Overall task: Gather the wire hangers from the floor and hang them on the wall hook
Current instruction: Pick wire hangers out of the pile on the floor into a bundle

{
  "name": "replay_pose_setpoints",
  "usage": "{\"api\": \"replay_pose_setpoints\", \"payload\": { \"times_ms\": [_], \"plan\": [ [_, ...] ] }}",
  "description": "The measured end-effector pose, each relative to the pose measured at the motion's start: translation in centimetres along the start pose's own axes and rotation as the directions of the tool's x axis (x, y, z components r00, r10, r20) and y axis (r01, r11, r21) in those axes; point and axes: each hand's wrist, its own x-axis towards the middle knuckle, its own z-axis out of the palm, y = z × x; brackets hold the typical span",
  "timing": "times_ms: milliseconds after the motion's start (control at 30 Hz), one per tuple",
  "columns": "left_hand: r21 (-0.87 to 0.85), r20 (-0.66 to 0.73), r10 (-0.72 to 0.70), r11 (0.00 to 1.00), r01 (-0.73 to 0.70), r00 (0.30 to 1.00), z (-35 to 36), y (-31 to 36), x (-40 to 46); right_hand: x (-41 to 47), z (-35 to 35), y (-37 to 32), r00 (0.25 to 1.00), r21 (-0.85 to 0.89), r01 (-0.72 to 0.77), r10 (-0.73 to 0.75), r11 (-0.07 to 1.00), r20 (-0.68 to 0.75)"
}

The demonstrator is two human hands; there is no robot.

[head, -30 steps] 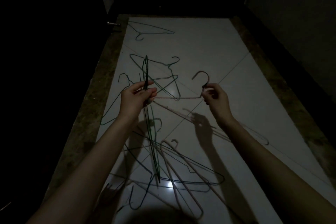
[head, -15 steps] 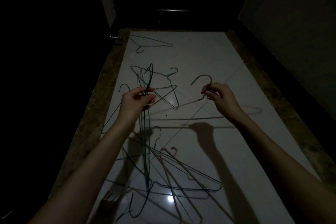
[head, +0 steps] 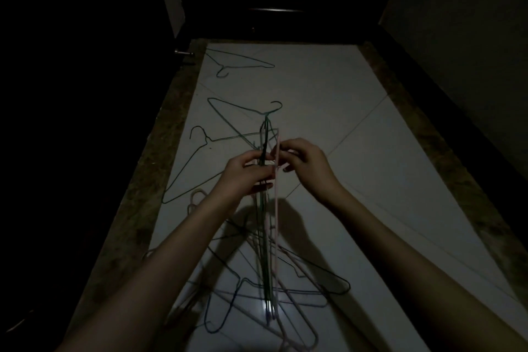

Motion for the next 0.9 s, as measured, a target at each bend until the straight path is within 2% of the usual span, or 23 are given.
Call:
{"api": "replay_pose_setpoints", "payload": {
  "times_ms": [133,300,400,567,667,800,900],
  "plan": [
    [-0.062,-0.010,-0.008,0.998,0.008,1.000,0.1,-0.7,-0.2,-0.6,0.9,-0.1,1.000,0.069,-0.022,0.022,0.997,0.005],
    [-0.026,-0.051,0.018,0.999,-0.020,0.999,-0.4,-1.5,-0.4,-1.9,1.0,1.0,0.998,0.157,-0.069,0.070,0.985,-0.002],
    [-0.047,-0.087,-0.010,0.999,0.006,0.996,-1.5,-1.8,-0.4,-3.6,0.8,4.2,0.985,0.027,-0.170,0.170,0.985,0.024],
    [-0.008,-0.104,0.018,1.000,-0.019,0.994,-3.0,-1.9,-0.5,-7.6,1.7,10.0,0.920,-0.151,-0.345,0.366,0.926,0.142],
    [-0.003,-0.090,0.045,0.999,-0.046,0.995,-3.7,-1.8,-0.8,-9.0,2.4,12.2,0.889,-0.251,-0.368,0.418,0.895,0.187],
    [0.007,-0.117,0.048,0.999,-0.047,0.992,-4.5,-1.9,-1.0,-9.8,3.6,13.4,0.855,-0.399,-0.400,0.493,0.825,0.161],
    [0.017,-0.126,0.049,0.999,-0.047,0.991,-4.8,-2.0,-1.1,-9.9,3.9,13.3,0.865,-0.479,-0.343,0.471,0.808,0.175]
  ]
}}
